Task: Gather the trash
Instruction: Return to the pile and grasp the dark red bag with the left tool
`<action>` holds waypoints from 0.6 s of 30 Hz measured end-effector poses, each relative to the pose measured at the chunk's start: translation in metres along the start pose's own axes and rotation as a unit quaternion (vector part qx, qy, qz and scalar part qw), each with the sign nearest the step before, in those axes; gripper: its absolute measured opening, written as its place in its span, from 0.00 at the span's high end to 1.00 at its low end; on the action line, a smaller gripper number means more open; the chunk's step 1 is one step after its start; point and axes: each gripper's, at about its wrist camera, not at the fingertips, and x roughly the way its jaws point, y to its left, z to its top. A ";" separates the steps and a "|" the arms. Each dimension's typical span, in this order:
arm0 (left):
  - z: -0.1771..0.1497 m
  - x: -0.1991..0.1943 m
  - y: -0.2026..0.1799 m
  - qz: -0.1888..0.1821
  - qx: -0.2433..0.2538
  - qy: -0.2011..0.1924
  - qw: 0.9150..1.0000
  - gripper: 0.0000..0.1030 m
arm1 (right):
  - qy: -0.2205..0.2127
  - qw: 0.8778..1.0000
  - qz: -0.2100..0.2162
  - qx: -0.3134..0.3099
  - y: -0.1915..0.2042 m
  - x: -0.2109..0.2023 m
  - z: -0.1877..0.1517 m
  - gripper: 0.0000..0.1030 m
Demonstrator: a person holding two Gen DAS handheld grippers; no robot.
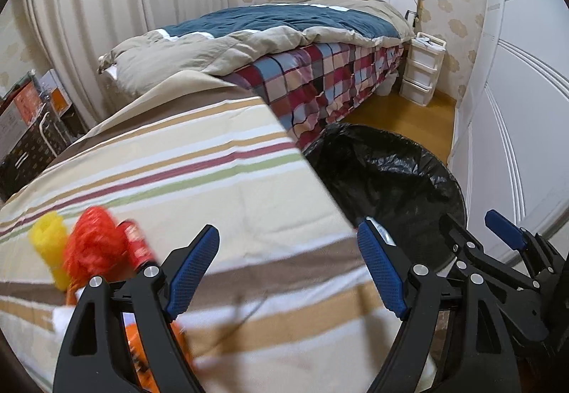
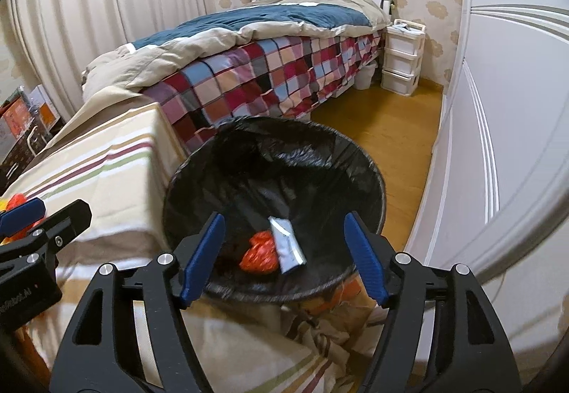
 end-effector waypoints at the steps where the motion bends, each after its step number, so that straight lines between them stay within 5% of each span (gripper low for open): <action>1: -0.004 -0.005 0.005 0.001 -0.003 0.000 1.000 0.22 | -0.001 1.000 0.000 -0.003 0.003 -0.004 -0.003 0.33; 7: -0.022 -0.029 0.032 0.014 -0.024 -0.005 1.000 0.22 | -0.021 0.999 -0.022 -0.031 0.019 -0.033 -0.014 0.29; 18: -0.059 -0.072 0.086 0.055 -0.056 -0.016 0.997 0.22 | -0.006 0.999 0.039 -0.036 0.051 -0.063 -0.040 0.29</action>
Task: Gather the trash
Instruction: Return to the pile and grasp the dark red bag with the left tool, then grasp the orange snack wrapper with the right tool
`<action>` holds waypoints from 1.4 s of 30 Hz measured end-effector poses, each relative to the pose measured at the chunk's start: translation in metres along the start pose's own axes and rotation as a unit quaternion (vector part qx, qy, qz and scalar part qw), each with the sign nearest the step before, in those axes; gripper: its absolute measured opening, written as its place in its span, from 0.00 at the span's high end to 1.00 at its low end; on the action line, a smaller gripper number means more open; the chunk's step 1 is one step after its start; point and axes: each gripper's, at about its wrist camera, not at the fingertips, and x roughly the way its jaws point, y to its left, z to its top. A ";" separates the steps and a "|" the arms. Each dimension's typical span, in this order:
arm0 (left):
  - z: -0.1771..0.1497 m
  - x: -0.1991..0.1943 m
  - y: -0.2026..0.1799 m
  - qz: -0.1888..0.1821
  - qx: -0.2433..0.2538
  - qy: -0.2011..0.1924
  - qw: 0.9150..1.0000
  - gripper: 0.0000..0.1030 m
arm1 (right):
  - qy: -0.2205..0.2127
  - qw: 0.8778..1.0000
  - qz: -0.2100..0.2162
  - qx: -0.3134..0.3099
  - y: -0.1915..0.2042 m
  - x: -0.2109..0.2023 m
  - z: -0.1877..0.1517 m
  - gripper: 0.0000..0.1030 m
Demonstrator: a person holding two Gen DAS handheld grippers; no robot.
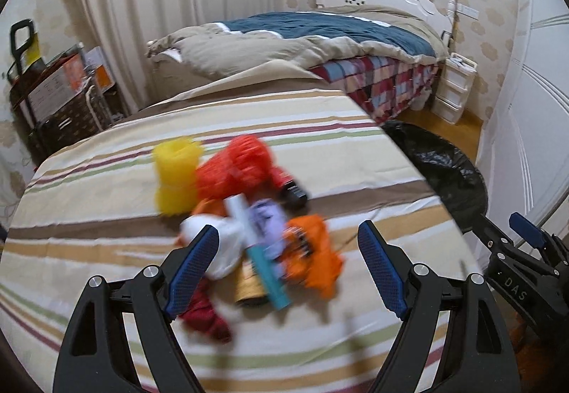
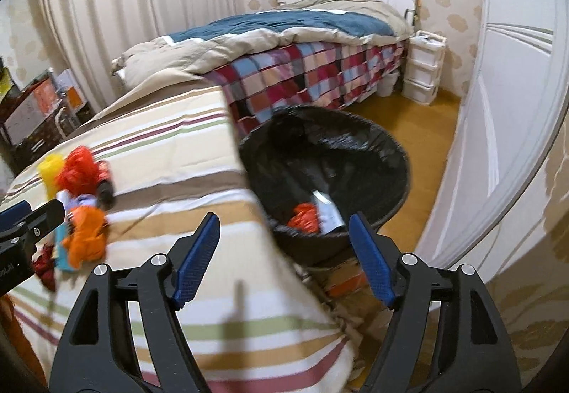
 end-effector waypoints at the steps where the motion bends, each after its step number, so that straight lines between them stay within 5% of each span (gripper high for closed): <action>1: -0.003 -0.002 0.006 0.005 -0.003 -0.001 1.000 0.22 | 0.000 1.000 0.002 -0.004 0.004 -0.001 -0.002 0.29; 11: -0.030 -0.005 0.058 0.032 -0.043 0.023 0.998 0.22 | 0.010 0.999 0.037 -0.036 0.045 -0.007 -0.015 0.29; 19: -0.047 0.006 0.062 0.031 -0.040 0.042 0.998 0.22 | 0.017 0.998 0.045 -0.052 0.064 -0.005 -0.020 0.29; 28: -0.057 0.022 0.068 0.017 -0.031 0.069 0.997 0.64 | 0.022 0.997 0.048 -0.063 0.074 -0.002 -0.022 0.29; 42: -0.055 0.010 0.096 0.023 -0.055 0.050 0.997 0.67 | 0.025 0.992 0.073 -0.097 0.109 -0.003 -0.020 0.29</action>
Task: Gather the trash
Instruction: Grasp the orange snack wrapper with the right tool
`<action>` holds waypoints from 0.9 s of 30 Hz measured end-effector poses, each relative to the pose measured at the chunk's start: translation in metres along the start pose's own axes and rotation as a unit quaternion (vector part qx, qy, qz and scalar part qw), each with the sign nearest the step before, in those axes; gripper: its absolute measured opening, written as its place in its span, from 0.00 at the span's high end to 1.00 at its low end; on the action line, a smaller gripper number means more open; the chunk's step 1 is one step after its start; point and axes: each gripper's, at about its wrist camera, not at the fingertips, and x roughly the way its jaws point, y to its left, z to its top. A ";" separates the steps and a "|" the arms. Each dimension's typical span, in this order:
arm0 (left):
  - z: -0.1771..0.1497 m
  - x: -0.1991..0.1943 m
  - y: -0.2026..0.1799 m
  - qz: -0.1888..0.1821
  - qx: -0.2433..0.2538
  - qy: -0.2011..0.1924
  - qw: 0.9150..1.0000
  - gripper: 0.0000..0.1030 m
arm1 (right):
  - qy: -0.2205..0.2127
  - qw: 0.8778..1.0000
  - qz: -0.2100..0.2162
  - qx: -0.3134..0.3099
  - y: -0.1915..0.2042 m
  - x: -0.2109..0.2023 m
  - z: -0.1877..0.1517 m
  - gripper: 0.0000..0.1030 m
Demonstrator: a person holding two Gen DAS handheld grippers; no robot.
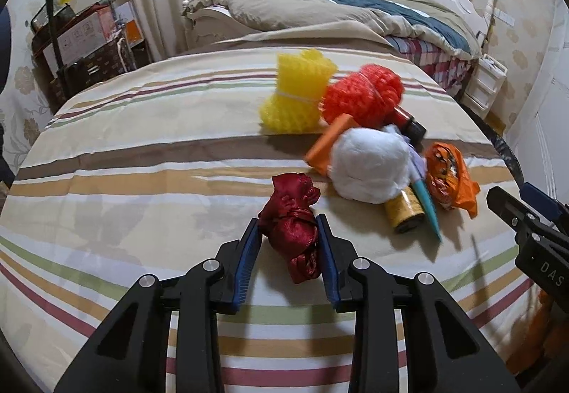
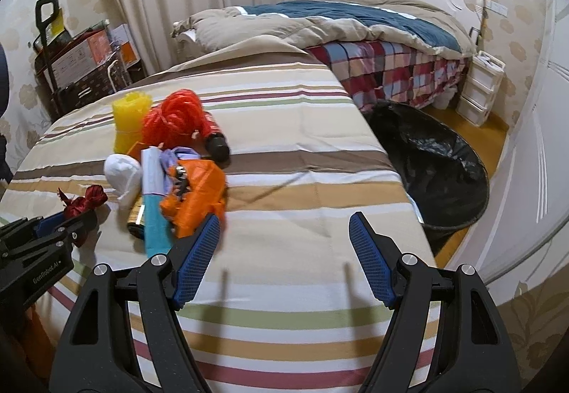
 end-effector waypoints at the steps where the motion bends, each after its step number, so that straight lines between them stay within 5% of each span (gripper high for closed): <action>1: 0.000 -0.001 0.005 0.003 -0.004 -0.002 1.000 0.67 | 0.000 1.000 0.002 -0.002 0.003 0.000 0.001 0.29; 13: 0.008 0.003 0.044 0.030 -0.043 -0.011 0.999 0.67 | 0.005 0.999 0.023 -0.036 0.040 0.012 0.015 0.29; 27: 0.011 0.008 0.046 0.024 -0.048 -0.009 0.999 0.67 | 0.042 0.998 0.044 -0.035 0.047 0.035 0.013 0.31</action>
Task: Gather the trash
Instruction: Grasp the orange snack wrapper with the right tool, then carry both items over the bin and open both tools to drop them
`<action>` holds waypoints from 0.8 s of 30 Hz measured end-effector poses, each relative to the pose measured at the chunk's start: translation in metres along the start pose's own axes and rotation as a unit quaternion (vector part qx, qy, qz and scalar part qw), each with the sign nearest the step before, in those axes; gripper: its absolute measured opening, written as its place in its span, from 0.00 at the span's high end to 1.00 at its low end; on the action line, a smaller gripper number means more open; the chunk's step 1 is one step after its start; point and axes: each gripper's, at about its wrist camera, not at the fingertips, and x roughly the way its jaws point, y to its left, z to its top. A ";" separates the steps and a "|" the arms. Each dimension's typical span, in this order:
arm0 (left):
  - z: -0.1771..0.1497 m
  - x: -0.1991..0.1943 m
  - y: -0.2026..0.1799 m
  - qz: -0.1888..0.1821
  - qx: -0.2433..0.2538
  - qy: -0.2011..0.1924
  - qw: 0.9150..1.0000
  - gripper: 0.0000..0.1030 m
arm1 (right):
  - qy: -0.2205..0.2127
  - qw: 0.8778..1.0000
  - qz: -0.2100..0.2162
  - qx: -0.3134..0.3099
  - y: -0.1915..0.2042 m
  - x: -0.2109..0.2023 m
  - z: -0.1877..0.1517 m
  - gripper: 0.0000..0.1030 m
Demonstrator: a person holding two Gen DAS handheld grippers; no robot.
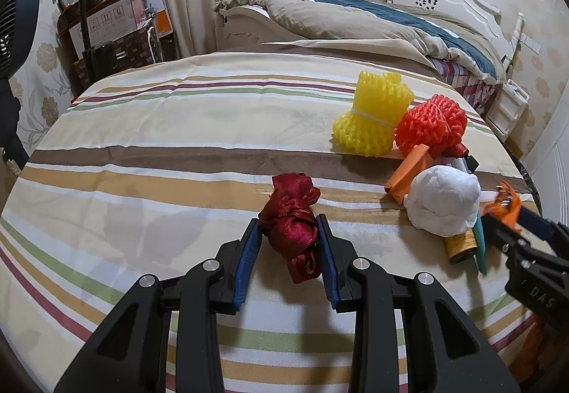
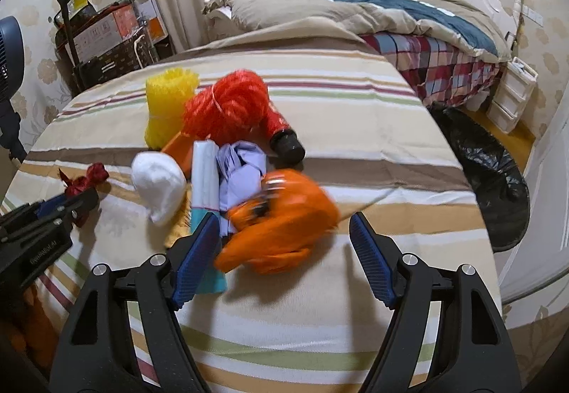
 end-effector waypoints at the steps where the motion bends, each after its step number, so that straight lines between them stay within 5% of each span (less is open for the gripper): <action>1: 0.000 0.000 0.000 0.000 -0.001 0.000 1.000 0.67 | 0.000 1.000 0.002 0.004 -0.002 0.000 -0.001 0.34; 3: 0.000 0.001 0.001 -0.001 -0.003 0.000 1.000 0.67 | 0.001 1.000 0.005 0.007 -0.003 0.000 -0.001 0.45; 24: 0.011 -0.027 -0.039 -0.048 0.026 -0.034 0.998 0.67 | -0.042 0.999 -0.018 0.017 -0.032 -0.032 0.002 0.47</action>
